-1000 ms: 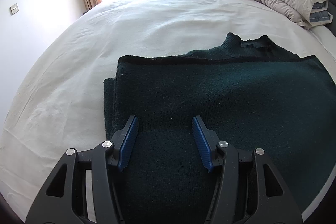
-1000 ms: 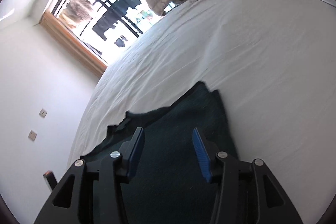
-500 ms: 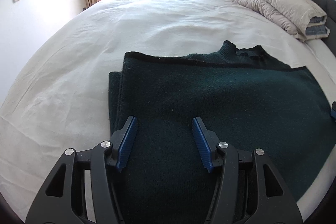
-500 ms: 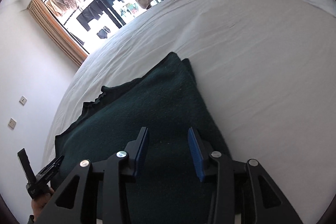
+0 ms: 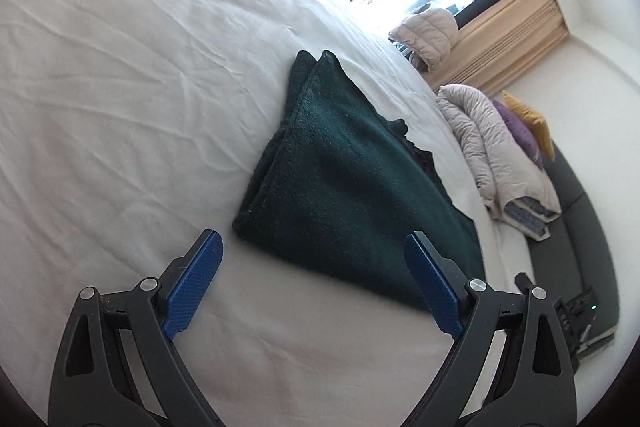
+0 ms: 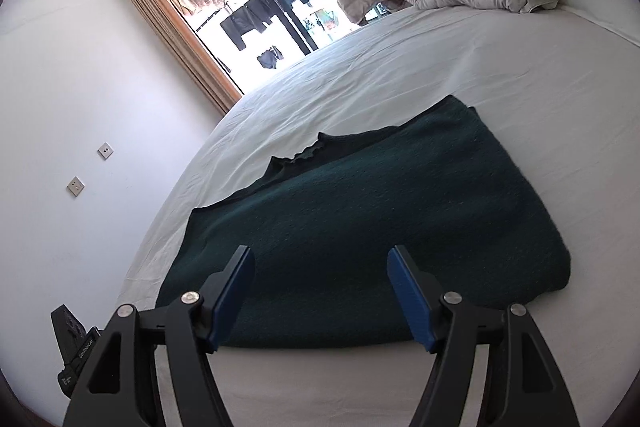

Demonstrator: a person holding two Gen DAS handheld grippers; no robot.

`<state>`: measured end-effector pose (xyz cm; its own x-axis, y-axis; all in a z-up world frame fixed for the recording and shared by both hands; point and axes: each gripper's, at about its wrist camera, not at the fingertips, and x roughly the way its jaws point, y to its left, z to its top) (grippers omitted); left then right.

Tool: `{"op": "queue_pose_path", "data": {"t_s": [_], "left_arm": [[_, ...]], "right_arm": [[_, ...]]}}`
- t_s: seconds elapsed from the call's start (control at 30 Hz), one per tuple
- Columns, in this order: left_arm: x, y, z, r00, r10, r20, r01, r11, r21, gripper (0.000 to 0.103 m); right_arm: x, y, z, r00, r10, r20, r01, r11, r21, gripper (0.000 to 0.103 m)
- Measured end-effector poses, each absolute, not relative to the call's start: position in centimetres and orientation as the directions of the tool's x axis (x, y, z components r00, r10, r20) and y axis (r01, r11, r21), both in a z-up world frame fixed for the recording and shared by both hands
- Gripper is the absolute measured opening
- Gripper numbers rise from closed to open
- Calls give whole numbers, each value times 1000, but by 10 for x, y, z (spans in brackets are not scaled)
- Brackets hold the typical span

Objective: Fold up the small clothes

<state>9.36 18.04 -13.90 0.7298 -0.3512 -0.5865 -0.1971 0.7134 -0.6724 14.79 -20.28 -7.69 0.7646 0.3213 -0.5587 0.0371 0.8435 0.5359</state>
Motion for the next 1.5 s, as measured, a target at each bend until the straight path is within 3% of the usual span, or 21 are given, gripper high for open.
{"op": "queue_pose_path", "data": {"t_s": [0.17, 0.53, 0.6, 0.67, 0.73, 0.77, 0.83, 0.9, 0.97, 1.17, 1.23, 1.5], "left_arm": [[103, 180, -149, 731, -444, -519, -215, 571, -792, 93], [128, 181, -165, 768, -471, -434, -270, 377, -886, 90], [139, 183, -164, 776, -480, -408, -257, 350, -901, 82], [154, 186, -166, 761, -519, -390, -243, 329, -913, 52], [165, 187, -169, 756, -528, -387, -240, 326, -914, 41], [169, 188, -170, 752, -530, -392, -238, 337, -911, 33], [175, 189, -178, 748, -528, -401, -247, 340, -907, 32], [178, 188, -183, 746, -523, -413, -252, 353, -901, 22], [183, 186, -184, 740, -514, -433, -245, 394, -886, 15], [197, 180, -180, 736, -491, -467, -220, 479, -850, 9], [204, 174, -174, 738, -482, -472, -207, 504, -838, 9], [225, 133, -120, 766, -423, -485, -84, 682, -727, 8]], "right_arm": [[142, -188, -69, 771, 334, -543, -4, 854, 520, 72], [155, -171, -71, 753, 370, -544, -48, 855, 516, 72], [164, -167, -70, 747, 370, -553, -60, 865, 498, 72], [174, -168, -70, 745, 358, -563, -49, 871, 489, 71], [191, -170, -73, 724, 368, -583, -42, 868, 495, 70], [200, -171, -76, 712, 382, -589, -44, 862, 505, 64], [221, -170, -84, 672, 415, -613, -39, 847, 530, 55], [241, -169, -95, 632, 452, -630, -34, 828, 560, 43], [258, -165, -106, 596, 484, -641, -33, 812, 582, 26], [290, -170, -143, 533, 547, -645, 52, 740, 671, 16], [294, -173, -153, 516, 544, -662, 75, 742, 667, 0], [299, -176, -168, 481, 576, -661, 79, 722, 688, 0]]}}
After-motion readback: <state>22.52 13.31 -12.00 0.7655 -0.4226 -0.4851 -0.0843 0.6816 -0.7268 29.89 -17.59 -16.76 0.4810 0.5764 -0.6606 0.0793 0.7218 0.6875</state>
